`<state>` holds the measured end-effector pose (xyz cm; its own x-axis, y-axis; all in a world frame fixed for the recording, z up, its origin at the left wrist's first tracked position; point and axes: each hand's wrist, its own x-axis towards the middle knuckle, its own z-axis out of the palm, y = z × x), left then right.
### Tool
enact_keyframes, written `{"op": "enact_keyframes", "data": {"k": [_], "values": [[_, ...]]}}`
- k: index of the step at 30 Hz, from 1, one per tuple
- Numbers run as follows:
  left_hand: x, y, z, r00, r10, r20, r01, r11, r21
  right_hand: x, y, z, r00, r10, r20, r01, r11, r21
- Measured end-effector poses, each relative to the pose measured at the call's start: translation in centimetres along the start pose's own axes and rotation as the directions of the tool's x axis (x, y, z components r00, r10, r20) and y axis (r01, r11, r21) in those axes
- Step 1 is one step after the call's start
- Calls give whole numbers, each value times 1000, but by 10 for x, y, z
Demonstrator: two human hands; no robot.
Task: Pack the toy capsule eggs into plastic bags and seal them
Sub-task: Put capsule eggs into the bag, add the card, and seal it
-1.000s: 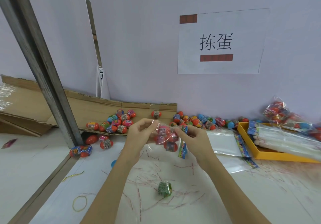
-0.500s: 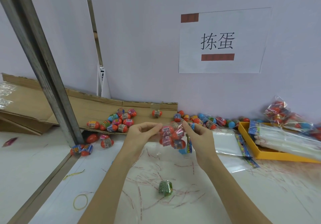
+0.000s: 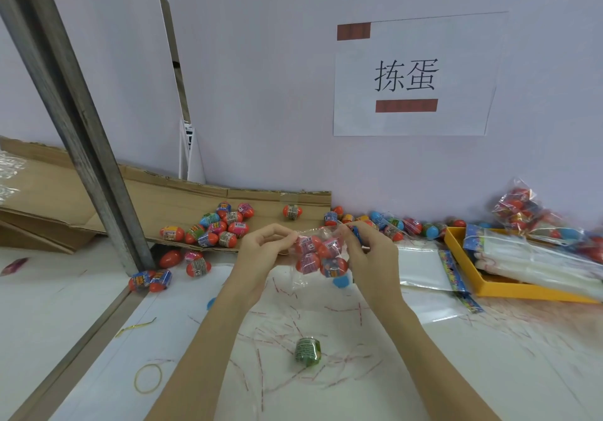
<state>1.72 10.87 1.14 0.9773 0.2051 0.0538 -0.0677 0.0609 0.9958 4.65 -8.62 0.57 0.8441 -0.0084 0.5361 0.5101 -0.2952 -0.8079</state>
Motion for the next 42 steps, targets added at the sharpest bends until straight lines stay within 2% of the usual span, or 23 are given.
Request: {"op": "enact_keyframes", "data": {"k": [3,7,11,14,17,20,23,29,33,37,42], "values": [[-1,2,-1,1000,-8,11,8,999,-37,8,4,-8,1000,22,18,-22,1000,18],[-2,3,-1,995,-48,92,58,993,-104,10,6,-14,993,108,42,-112,988,104],[-4,5,-2,962,-68,266,60,998,37,8,7,-18,976,121,181,-158,966,203],[-8,2,6,938,-37,346,-42,975,217,5,5,-18,951,89,295,-162,959,234],[-8,-1,11,964,36,264,-96,971,220,5,0,-13,955,173,239,-239,929,282],[-4,-2,8,997,52,61,-58,993,105,8,-3,-14,892,368,262,-444,823,354],[-2,-2,7,997,62,-50,-59,997,48,6,-3,-15,869,379,317,-468,838,280],[-1,-1,8,994,101,32,-104,985,138,7,3,-11,877,401,266,-467,842,271],[-1,-4,9,989,149,-20,-145,979,145,7,1,-11,911,354,211,-407,851,332],[4,-8,7,984,128,-126,-121,991,59,4,-8,-11,875,322,363,-425,868,256],[6,-2,5,994,-35,-100,18,987,-160,4,-8,-14,872,297,389,-408,880,243]]}}
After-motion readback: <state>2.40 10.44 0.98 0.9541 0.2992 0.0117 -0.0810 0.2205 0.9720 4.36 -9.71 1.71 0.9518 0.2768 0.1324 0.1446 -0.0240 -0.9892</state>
